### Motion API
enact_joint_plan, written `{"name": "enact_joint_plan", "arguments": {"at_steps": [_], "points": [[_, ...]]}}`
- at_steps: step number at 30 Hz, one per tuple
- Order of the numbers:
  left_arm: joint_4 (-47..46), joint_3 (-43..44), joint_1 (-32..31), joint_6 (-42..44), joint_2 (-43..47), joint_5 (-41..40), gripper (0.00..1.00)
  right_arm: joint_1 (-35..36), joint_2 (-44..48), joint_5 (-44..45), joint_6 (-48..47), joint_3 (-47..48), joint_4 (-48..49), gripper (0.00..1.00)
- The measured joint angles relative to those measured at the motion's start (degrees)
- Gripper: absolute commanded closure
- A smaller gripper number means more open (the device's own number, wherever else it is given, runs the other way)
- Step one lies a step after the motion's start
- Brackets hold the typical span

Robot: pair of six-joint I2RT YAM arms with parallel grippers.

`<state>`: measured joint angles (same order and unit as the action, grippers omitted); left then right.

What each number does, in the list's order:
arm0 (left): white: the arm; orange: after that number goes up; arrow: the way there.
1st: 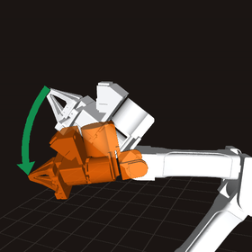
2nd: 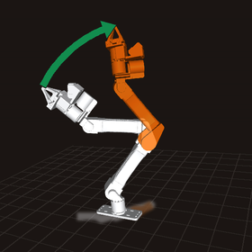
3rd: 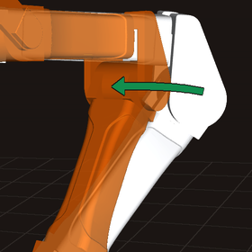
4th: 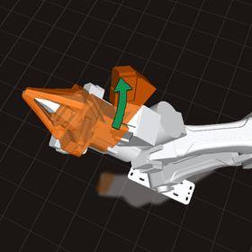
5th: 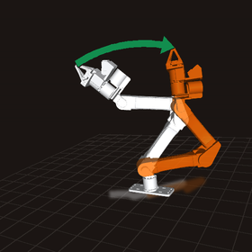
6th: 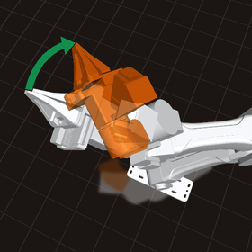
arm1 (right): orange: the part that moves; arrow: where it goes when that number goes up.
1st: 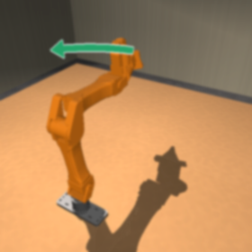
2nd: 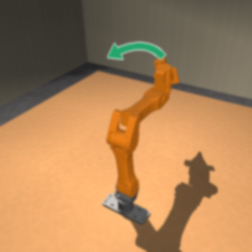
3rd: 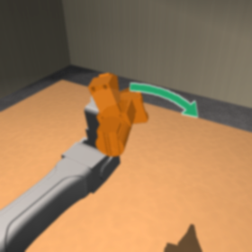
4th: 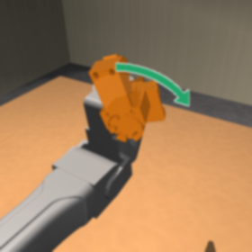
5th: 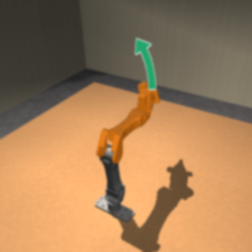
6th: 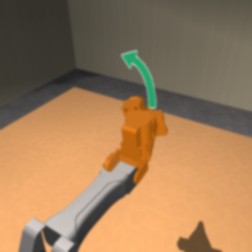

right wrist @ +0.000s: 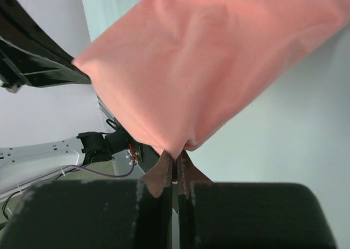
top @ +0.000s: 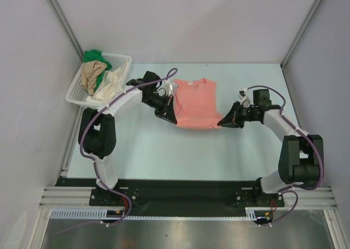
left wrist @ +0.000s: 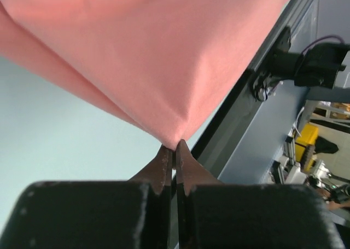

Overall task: Fold and stack the t-shirts
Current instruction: Fold the tshirt

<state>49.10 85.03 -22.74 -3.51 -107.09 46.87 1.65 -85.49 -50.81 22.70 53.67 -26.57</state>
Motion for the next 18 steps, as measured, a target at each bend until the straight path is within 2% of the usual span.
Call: {"name": "enact_joint_plan", "arguments": {"at_steps": [5, 9, 10, 11, 13, 14, 15, 16, 17, 18], "points": [[0.66, 13.79, 0.92, 0.15, -6.45, -1.14, 1.0, 0.0, -6.71, 1.03, -0.52, 7.52, 0.76, 1.0], [0.48, 26.03, 2.82, 0.26, -13.9, -2.32, 1.0, -0.02, -17.64, 1.9, -1.36, 21.97, 2.38, 1.0], [0.44, 29.59, 3.43, 0.33, -16.39, -2.78, 0.97, -0.02, -20.81, 2.16, -1.75, 26.18, 2.89, 1.0], [-0.15, 33.03, 4.04, 0.52, -19.02, -3.23, 0.82, 0.0, -24.02, 2.36, -1.95, 30.77, 3.15, 1.0], [-1.36, 39.56, 5.05, 1.11, -24.06, -4.83, 0.64, 0.07, -30.99, 2.89, -2.45, 39.52, 4.76, 0.93], [-2.4, 42.77, 5.53, 1.11, -26.93, -5.75, 0.54, 0.15, -34.38, 3.39, -2.89, 43.6, 5.29, 0.73], [-3.28, 46.07, 5.99, 1.25, -29.66, -7.06, 0.42, 0.26, -37.13, 3.91, -2.91, 46.73, 5.81, 0.61], [-4.2, 49.51, 6.29, 1.27, -32.41, -8.98, 0.37, 0.44, -40.19, 4.68, -3.19, 49.77, 6.73, 0.55], [-5.6, 52.35, 6.58, 1.18, -34.84, -11.04, 0.36, 0.55, -42.8, 5.44, -3.82, 52.46, 6.97, 0.5], [-6.84, 54.29, 6.8, 1.09, -36.52, -13.07, 0.36, 0.61, -45.11, 6.36, -4.44, 55.06, 6.73, 0.39]]}}
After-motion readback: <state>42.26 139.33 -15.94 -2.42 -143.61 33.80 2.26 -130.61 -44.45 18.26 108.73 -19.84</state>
